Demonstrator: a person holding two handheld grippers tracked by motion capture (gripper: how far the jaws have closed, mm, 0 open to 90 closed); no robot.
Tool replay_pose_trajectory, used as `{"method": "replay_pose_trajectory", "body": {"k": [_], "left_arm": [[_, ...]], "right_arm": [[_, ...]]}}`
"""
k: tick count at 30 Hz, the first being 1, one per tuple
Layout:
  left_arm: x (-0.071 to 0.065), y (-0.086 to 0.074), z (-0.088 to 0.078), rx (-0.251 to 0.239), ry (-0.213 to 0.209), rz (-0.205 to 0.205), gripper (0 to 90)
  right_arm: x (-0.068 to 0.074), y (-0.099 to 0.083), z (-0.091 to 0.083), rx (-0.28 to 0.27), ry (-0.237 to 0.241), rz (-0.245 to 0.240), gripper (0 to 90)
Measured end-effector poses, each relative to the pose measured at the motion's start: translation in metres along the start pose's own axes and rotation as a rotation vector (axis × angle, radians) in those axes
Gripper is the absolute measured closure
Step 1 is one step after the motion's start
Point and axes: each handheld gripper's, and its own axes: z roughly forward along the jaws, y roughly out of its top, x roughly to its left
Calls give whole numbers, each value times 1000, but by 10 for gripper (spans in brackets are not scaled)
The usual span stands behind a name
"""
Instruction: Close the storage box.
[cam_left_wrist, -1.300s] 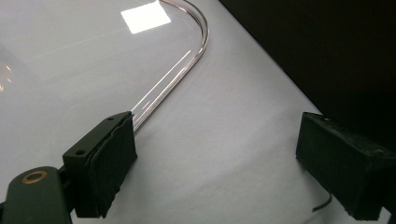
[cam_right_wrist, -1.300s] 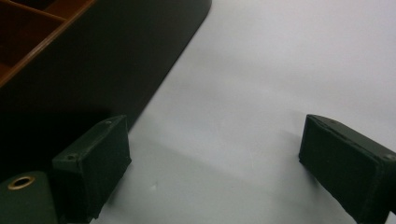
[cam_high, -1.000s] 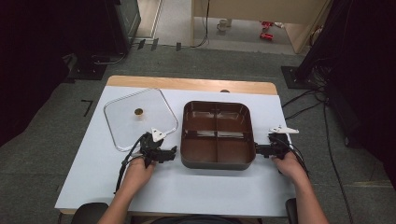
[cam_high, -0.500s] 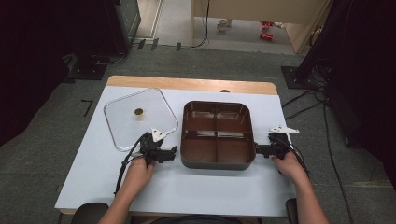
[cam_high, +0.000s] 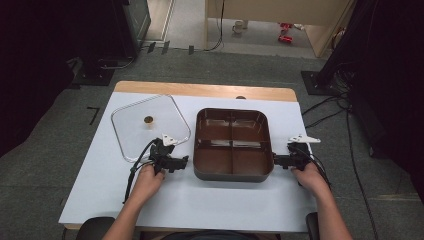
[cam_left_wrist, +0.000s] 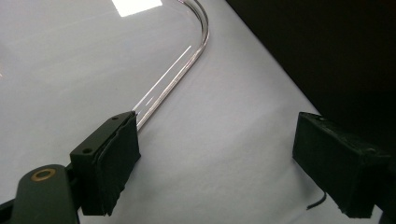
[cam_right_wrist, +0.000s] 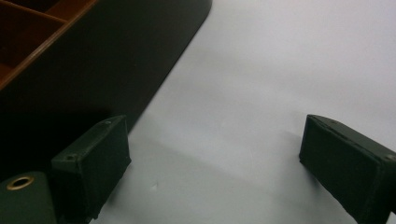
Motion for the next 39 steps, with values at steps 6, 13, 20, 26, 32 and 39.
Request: {"method": "replay_pose_trajectory", "body": {"k": [6,13,20,26,32,39], "left_arm": [[5,5,-6,-14,-16,-55,170],[-1,13,-13,38,8,65,139],[5,19,-22,36,-86,48,140],[12,26,-25,46,-96,39,146],[22,33,-28,34,-86,31,146],[36,44,-28,22,-80,19,150]], "right_arm": [[0,0,0,0,0,0,80],[0,0,0,0,0,0,80],[0,0,0,0,0,0,80],[-2,0,-1,-2,14,7,74],[-7,0,-3,12,48,-52,109],[-10,-1,-5,28,61,-145,136]]}}
